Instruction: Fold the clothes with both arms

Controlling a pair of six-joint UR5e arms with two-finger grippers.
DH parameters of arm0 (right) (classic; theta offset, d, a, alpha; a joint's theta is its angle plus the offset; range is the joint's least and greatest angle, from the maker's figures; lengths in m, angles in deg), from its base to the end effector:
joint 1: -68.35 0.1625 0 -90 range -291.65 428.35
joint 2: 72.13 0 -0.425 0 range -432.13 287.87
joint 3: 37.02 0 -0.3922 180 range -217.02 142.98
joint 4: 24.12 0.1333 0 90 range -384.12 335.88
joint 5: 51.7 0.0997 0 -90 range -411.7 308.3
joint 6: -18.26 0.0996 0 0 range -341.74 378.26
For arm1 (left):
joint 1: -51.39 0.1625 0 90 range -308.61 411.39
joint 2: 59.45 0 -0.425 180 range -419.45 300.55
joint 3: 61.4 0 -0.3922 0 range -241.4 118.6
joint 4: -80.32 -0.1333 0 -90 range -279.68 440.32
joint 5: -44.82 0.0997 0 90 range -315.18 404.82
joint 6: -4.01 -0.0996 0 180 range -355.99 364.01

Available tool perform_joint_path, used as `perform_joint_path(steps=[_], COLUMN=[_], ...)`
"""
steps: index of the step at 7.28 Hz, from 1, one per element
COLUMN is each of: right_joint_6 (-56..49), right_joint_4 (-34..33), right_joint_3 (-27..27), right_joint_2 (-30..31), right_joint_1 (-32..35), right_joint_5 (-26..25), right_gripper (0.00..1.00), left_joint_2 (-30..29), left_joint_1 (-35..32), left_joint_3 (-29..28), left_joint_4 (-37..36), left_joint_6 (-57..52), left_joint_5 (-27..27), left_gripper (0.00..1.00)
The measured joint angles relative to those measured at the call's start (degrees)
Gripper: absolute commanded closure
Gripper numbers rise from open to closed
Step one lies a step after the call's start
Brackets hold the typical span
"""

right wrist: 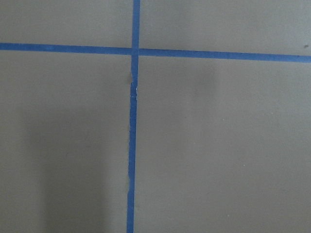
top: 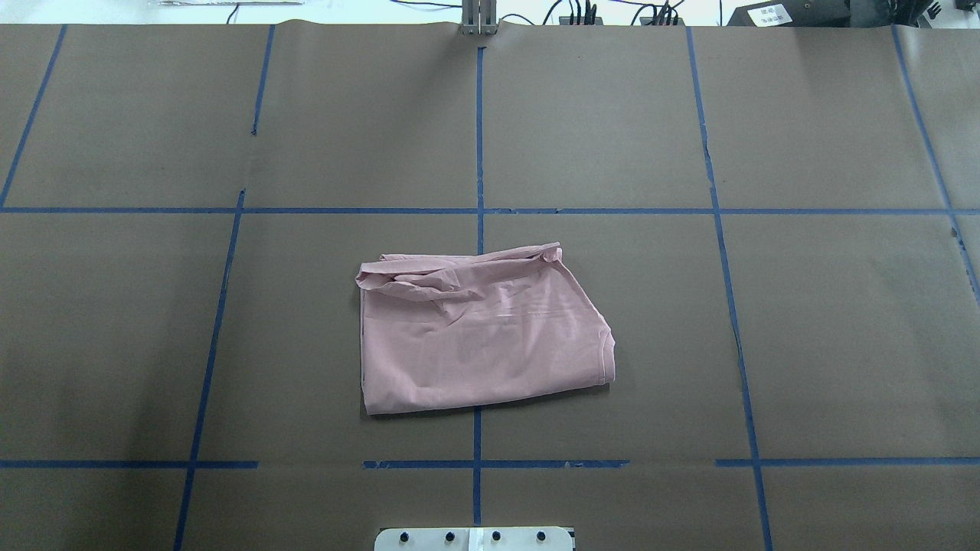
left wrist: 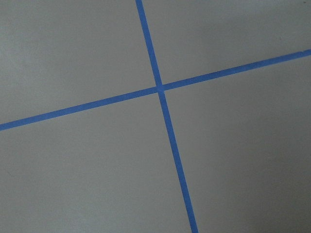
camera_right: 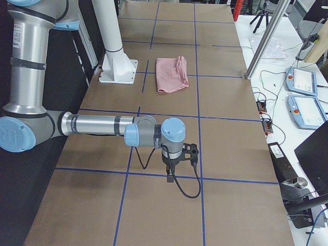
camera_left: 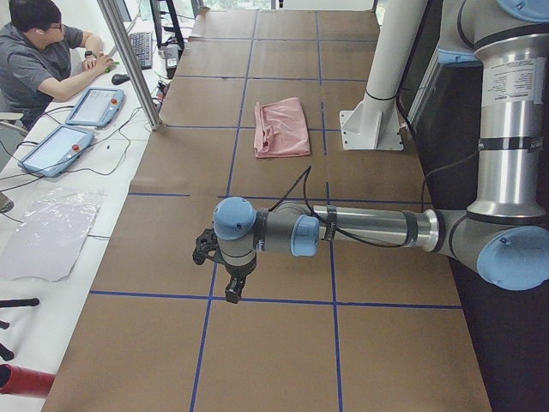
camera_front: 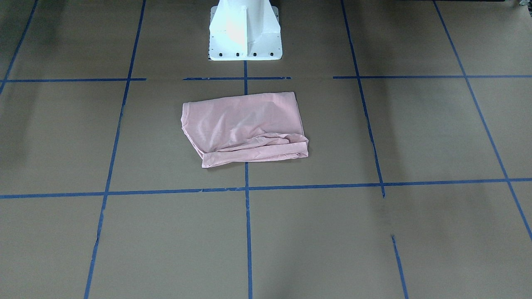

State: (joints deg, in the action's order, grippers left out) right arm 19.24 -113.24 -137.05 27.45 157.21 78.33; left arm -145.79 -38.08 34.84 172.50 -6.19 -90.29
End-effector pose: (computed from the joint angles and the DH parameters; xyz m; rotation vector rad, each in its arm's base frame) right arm 0.0608 -0.4242 0.6524 0.0093 -0.6989 -0.0108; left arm -0.0584 -0.4704 0.6308 0.1451 0.7789 0.2101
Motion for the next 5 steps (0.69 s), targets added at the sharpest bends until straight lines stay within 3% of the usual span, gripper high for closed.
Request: perform_joint_path(steps=[5], right_joint_6=[-0.01], right_joint_4=[0.06], right_joint_3=[-0.04], right_joint_2=[-0.01], right_joint_1=[0.0], right_joint_5=[1.47], right_gripper=[0.0], left_joint_2=[0.11], left_joint_1=[0.0], left_joint_3=[-0.07], left_joint_4=[-0.07], left_joint_6=[0.02], left_joint_5=[0.11], left_gripper=[0.0])
